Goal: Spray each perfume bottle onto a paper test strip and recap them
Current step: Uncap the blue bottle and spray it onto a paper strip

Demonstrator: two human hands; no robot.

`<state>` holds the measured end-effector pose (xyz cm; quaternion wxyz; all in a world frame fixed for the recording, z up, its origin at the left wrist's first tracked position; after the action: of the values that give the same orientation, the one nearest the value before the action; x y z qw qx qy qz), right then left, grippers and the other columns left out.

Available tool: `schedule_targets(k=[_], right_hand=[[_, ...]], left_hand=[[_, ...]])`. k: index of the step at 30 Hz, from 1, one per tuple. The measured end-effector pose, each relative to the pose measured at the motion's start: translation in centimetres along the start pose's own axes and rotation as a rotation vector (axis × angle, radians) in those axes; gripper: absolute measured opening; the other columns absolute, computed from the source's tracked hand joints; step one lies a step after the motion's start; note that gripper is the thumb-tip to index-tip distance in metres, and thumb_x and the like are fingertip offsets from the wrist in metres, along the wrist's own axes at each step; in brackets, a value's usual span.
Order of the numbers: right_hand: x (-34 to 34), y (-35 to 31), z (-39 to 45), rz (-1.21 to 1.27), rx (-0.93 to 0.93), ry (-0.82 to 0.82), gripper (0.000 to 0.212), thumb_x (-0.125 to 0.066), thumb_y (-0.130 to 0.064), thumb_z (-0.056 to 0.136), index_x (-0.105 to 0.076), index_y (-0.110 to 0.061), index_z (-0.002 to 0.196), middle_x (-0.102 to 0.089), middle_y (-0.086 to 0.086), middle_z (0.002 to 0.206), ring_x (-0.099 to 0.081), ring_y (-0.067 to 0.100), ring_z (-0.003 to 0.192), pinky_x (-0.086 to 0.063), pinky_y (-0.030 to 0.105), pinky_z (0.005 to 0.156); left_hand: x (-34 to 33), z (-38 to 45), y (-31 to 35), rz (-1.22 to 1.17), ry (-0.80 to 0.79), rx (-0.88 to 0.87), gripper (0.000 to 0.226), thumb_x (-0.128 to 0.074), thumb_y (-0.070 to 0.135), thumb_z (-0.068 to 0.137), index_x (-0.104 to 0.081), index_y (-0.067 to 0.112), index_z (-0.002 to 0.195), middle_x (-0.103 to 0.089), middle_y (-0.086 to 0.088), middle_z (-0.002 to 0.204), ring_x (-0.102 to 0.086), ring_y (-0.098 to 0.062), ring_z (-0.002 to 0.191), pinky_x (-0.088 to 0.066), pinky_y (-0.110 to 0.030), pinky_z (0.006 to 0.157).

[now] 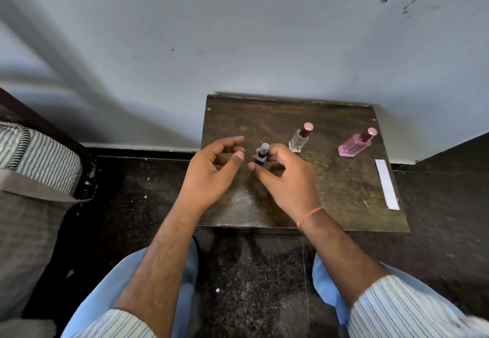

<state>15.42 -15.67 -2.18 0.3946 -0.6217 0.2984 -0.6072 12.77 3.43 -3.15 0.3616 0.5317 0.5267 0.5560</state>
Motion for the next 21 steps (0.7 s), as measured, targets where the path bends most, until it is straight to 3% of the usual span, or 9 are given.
schedule_targets(k=[4,7,10,11,15,21], right_hand=[[2.7,2.0,-3.9,0.082,-0.064,-0.065,0.025,-0.090,-0.029,0.089,-0.079,-0.029,0.111,-0.081,-0.019,0.098,-0.077,0.003,0.088,-0.060,0.022,0.080],[4.2,4.0,-4.5,0.066,-0.063,-0.063,0.026,-0.091,-0.031,0.087,-0.081,-0.031,0.110,-0.081,-0.022,0.099,-0.077,0.003,0.089,-0.059,0.020,0.081],[4.3,2.0,-2.8,0.011,0.010,-0.148,0.025,-0.091,-0.033,0.087,-0.082,-0.033,0.110,-0.081,-0.022,0.097,-0.076,-0.003,0.091,-0.058,0.017,0.082],[4.1,1.9,-2.1,0.004,0.026,-0.189,0.025,-0.090,-0.033,0.087,-0.083,-0.034,0.111,-0.081,-0.022,0.098,-0.076,-0.004,0.092,-0.059,0.018,0.083],[3.9,3.1,-1.0,0.053,0.020,-0.260,0.028,-0.090,-0.033,0.088,-0.082,-0.038,0.114,-0.082,-0.020,0.101,-0.077,-0.003,0.095,-0.062,0.029,0.088],[4.2,4.6,-0.6,0.078,0.009,-0.275,0.028,-0.090,-0.033,0.088,-0.084,-0.028,0.115,-0.082,-0.017,0.099,-0.077,-0.001,0.092,-0.061,0.026,0.084]], left_hand=[[-3.1,-0.8,0.0,-0.014,-0.177,-0.039,0.034,-0.072,0.018,0.104,-0.073,0.038,0.132,-0.080,-0.003,0.119,-0.061,-0.028,0.083,-0.057,-0.042,0.081],[-5.5,-1.1,0.6,-0.021,-0.249,-0.088,0.031,-0.070,0.032,0.102,-0.074,0.037,0.133,-0.079,-0.003,0.121,-0.068,-0.045,0.094,-0.060,-0.058,0.093],[-5.4,-1.3,2.1,-0.015,-0.261,-0.200,0.032,-0.065,0.023,0.107,-0.073,0.020,0.138,-0.077,0.002,0.124,-0.074,-0.015,0.110,-0.061,-0.046,0.102],[-5.6,-1.3,2.4,0.000,-0.266,-0.223,0.032,-0.064,0.020,0.108,-0.073,0.016,0.138,-0.077,0.002,0.123,-0.073,-0.012,0.114,-0.059,-0.039,0.103],[-7.0,-1.0,2.8,0.020,-0.314,-0.255,0.033,-0.062,0.020,0.107,-0.074,0.011,0.137,-0.074,0.016,0.109,-0.071,-0.008,0.108,-0.054,-0.026,0.099],[-8.5,-0.5,2.7,0.028,-0.338,-0.248,0.031,-0.067,0.022,0.104,-0.075,0.016,0.133,-0.076,0.000,0.125,-0.072,-0.015,0.121,-0.055,-0.027,0.105]])
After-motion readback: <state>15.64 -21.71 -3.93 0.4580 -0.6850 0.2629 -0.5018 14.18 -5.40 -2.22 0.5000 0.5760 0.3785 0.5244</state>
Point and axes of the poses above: each hand's wrist, its own z-axis towards the middle knuckle, its own x-axis out of the back of the hand, y = z × x, the point moved 9 cm from there along z, towards the middle knuckle
